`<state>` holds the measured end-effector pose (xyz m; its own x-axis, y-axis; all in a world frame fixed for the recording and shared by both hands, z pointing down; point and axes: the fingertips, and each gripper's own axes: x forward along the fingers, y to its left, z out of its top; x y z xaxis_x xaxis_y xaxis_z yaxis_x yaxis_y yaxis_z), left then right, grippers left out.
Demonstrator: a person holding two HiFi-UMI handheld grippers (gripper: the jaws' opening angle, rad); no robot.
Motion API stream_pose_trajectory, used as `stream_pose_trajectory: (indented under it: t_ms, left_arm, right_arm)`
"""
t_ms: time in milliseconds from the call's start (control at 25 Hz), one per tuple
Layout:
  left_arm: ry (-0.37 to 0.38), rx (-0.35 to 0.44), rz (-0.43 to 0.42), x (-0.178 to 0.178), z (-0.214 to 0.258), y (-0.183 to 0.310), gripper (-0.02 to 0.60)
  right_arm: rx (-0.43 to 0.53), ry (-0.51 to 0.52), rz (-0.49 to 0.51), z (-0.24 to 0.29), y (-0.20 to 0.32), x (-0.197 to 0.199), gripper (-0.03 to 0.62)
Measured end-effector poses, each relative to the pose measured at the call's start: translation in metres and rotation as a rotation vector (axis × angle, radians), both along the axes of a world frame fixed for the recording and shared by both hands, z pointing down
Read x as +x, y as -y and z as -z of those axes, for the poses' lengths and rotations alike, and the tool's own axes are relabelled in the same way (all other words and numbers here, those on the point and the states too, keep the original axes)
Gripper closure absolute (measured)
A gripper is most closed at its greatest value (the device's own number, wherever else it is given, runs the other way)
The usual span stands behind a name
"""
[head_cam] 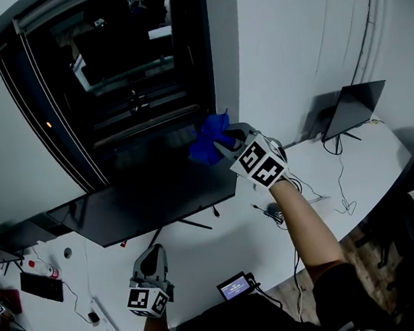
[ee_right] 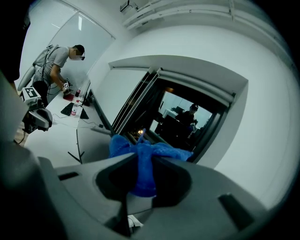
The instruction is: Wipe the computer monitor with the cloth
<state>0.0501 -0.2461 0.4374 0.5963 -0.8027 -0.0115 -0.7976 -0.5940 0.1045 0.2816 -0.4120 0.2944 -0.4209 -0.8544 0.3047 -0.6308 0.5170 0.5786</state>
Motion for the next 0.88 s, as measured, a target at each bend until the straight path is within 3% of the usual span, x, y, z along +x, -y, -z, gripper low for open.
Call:
stream_pose_trajectory:
  t_ms: [560,880]
  left_arm:
    - [0.021,-0.016,-0.006,0.01,-0.01,0.009,0.588]
    - [0.014,-0.027,-0.014,0.017,-0.015,0.009,0.588]
  right_arm:
    - [-0.005,0.186,-0.044,-0.002,0.005,0.049,0.513]
    - [0.019,0.352,-0.079,-0.004,0.003,0.073,0.513]
